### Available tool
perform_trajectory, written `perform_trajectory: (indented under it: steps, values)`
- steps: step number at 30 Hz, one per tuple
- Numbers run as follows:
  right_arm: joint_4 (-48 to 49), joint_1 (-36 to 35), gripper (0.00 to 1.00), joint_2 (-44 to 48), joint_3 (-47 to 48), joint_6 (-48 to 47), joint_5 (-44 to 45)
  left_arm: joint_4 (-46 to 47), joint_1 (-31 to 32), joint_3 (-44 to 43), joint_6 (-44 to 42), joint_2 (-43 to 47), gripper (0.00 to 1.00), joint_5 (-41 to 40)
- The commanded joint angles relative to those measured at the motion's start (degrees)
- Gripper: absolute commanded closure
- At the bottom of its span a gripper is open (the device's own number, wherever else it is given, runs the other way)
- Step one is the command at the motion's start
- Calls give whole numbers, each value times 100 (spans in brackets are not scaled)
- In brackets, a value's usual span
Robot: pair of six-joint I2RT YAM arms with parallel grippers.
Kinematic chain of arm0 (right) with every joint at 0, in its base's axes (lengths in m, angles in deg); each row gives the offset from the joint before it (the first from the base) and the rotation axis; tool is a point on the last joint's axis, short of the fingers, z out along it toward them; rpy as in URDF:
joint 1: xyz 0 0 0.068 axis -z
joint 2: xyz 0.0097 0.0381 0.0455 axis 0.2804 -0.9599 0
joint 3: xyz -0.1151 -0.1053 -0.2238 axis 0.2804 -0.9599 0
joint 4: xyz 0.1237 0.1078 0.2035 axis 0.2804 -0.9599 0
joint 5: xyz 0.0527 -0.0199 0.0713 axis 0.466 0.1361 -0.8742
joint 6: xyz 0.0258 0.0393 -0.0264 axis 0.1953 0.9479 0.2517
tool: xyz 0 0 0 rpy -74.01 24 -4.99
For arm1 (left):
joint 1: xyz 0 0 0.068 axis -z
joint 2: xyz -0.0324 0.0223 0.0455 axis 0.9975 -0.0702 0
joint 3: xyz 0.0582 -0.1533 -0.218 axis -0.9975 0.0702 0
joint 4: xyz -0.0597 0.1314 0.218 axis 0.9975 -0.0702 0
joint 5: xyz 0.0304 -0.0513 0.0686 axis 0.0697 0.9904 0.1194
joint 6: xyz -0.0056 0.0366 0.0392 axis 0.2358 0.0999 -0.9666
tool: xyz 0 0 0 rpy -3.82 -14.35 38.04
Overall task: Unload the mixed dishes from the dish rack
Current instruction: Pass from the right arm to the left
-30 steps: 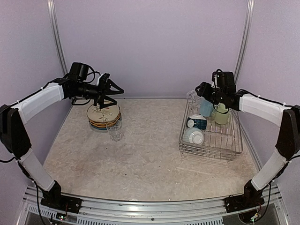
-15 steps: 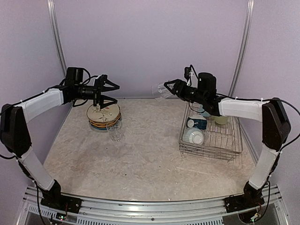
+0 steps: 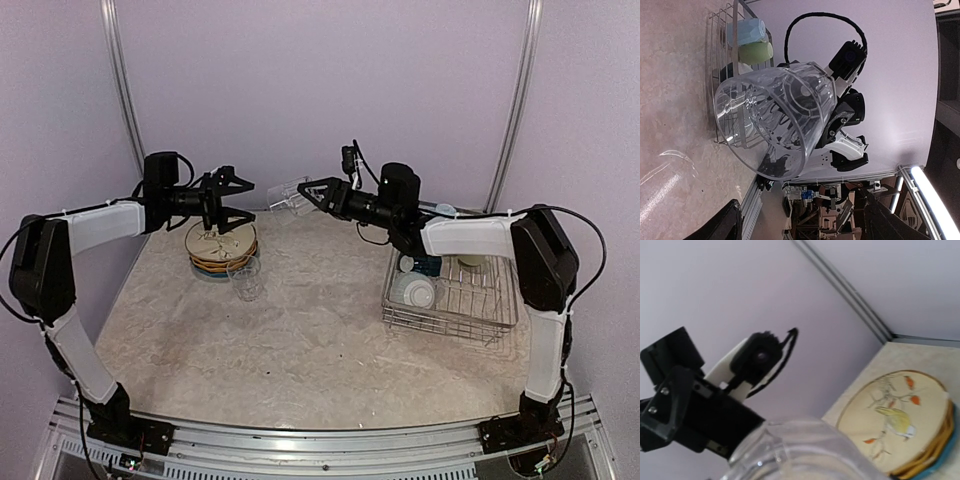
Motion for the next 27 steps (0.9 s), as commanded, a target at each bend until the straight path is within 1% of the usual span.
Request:
perform_trajectory:
  steps: [1, 3, 9, 13, 16, 21, 24, 27]
  values:
    - [590, -113, 100, -267, 332, 148, -299, 838, -41, 129, 518, -140, 22, 304]
    - [630, -167, 100, -375, 430, 158, -398, 1228, -42, 193, 773, -193, 24, 355]
    - [716, -283, 100, -507, 494, 121, -487, 1770, -41, 287, 1198, -293, 31, 447]
    - [914, -347, 100, -646, 517, 187, -581, 2055, -41, 337, 1391, -314, 38, 479]
    - [1082, -398, 100, -742, 534, 222, -602, 2440, -41, 388, 1686, -378, 43, 523]
    - [1369, -470, 100, -903, 591, 310, -615, 3401, -39, 479, 2444, -563, 54, 598]
    - [1472, -508, 100, -977, 618, 325, -578, 3948, -25, 522, 2855, -710, 63, 613]
    - [1550, -518, 100, -967, 540, 322, -491, 4031, -24, 527, 2961, -783, 74, 620]
